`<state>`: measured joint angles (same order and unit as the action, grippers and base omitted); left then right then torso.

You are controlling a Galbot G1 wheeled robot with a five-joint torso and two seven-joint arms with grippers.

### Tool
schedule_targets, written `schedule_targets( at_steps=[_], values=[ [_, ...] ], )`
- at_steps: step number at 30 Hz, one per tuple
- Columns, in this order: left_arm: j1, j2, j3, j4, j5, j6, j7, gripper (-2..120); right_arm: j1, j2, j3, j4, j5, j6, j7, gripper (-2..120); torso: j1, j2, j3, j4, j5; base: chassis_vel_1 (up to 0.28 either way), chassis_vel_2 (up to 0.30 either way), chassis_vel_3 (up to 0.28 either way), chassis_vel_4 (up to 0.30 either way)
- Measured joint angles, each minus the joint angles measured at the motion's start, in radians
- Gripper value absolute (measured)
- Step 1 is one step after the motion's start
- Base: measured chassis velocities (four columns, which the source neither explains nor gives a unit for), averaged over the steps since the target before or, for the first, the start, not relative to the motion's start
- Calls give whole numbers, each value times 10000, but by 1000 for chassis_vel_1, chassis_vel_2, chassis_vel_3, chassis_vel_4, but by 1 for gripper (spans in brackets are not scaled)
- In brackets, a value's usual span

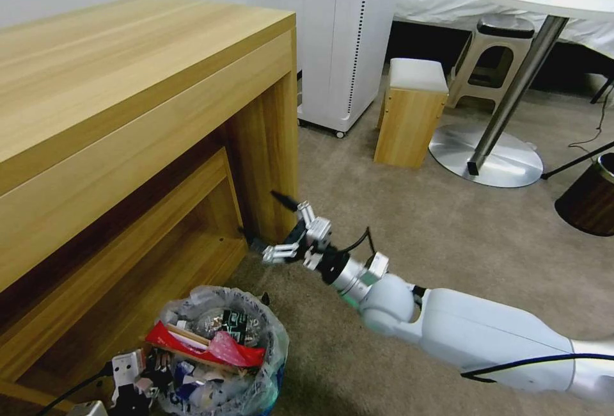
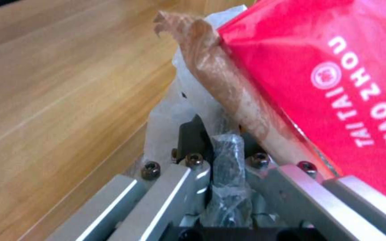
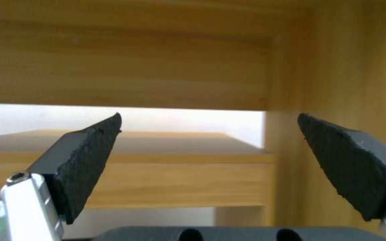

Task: Pick up the trash bin and place the garbage on the floor into it.

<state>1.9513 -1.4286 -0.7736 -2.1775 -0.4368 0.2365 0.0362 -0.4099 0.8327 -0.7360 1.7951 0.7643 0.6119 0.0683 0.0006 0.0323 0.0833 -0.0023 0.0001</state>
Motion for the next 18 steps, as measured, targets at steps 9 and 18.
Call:
schedule_targets(
  at_steps=[9, 18],
  values=[
    [-449, 554, 165, 741, -480, 154, -144, 3, -799, -607, 1421, 154, 35, 0, 39, 100, 0, 0, 0, 1, 7, 0, 0, 0, 0],
    [-626, 842, 183, 1034, -895, 291, -347, 3, -1394, -863, 2160, 237, -158, -7, 84, 100, -1, 0, -1, 1, 2, 0, 0, 0, 0]
  ],
)
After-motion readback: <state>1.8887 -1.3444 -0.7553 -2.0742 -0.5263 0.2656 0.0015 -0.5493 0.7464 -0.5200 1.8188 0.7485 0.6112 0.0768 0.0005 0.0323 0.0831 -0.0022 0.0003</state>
